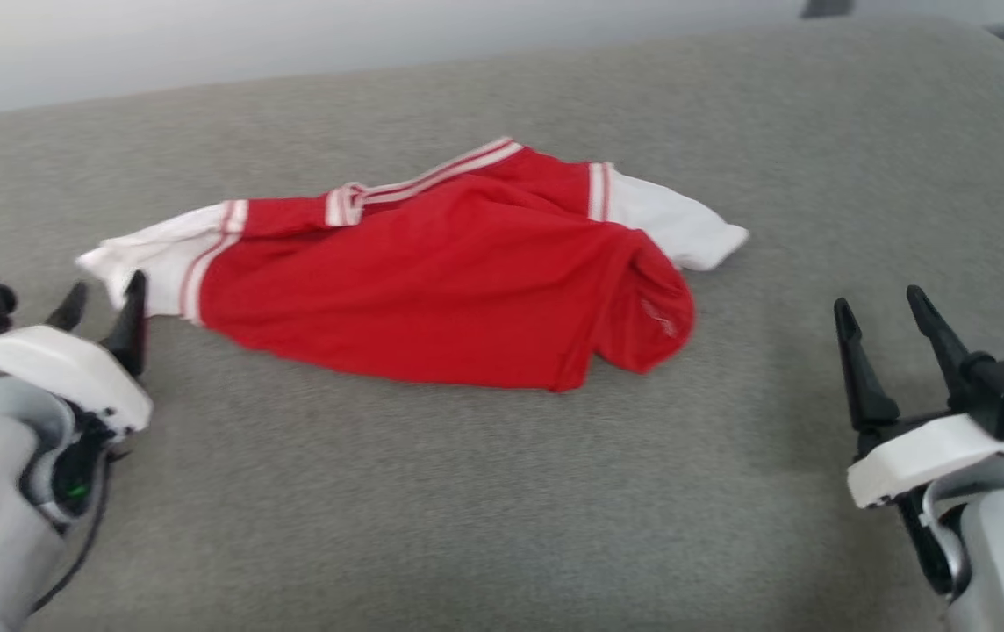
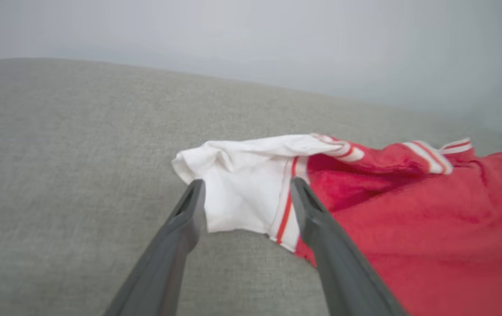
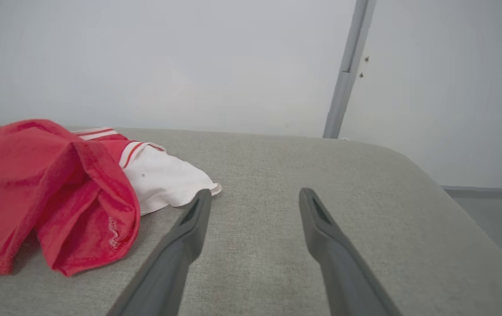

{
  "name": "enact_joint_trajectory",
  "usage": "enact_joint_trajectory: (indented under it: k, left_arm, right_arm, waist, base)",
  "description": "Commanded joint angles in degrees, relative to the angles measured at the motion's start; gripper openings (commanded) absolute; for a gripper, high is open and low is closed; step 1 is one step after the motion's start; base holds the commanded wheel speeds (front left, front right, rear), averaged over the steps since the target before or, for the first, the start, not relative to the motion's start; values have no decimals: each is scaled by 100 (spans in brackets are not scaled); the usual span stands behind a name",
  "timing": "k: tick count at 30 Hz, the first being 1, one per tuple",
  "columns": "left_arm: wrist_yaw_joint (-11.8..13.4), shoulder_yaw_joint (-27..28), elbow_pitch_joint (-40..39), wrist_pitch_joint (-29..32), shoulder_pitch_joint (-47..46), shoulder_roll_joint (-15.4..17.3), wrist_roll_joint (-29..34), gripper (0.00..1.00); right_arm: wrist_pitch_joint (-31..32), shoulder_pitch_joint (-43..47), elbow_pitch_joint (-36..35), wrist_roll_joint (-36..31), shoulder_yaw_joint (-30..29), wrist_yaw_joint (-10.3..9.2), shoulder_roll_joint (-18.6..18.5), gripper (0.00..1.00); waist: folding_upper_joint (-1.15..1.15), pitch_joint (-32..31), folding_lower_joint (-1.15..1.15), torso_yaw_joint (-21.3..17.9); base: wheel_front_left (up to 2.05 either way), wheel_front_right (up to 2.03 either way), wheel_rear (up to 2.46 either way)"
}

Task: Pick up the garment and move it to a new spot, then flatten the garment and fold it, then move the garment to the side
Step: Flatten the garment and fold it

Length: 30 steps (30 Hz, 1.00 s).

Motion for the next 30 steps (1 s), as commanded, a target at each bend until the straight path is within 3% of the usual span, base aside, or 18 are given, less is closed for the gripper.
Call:
enact_joint_trajectory:
  k: [1,8,12,17,22,30]
  left_arm:
    - [80,331,-236,-30,96,-100,296,100]
    - [853,1591,-1806,-26,1578,-846,2615,100]
    - [1104,2149,-2575,-26,2482,-1319,3610,100]
    - [1002,2760,-3209,-27,3216,-1938,4445,100]
    - [788,3119,-3310,-27,3493,-2376,5045,100]
    - [450,3569,-3394,-28,3592,-2833,5495,100]
  right_arm:
    - [-2,-155,146,76,140,-2,-167,100]
    - [932,-839,667,506,998,-2,-1023,100]
    - [1753,-1239,865,973,1386,-2,-1480,100]
    - [2765,-1654,1292,1596,1738,-2,-1936,100]
    - [3830,-2081,1744,2083,1999,-2,-2295,100]
    - [4582,-2544,2190,2390,2168,-2,-2438,100]
  waist:
    - [0,-137,0,336]
    - [0,-234,0,1000]
    - [0,-224,0,1320]
    - [0,-159,0,1705]
    - [0,56,0,2011]
    - [0,390,0,2244]
  base:
    - [0,0,0]
    - [0,0,0]
    - [0,0,0]
    - [0,0,0]
    - [0,0,0]
    - [0,0,0]
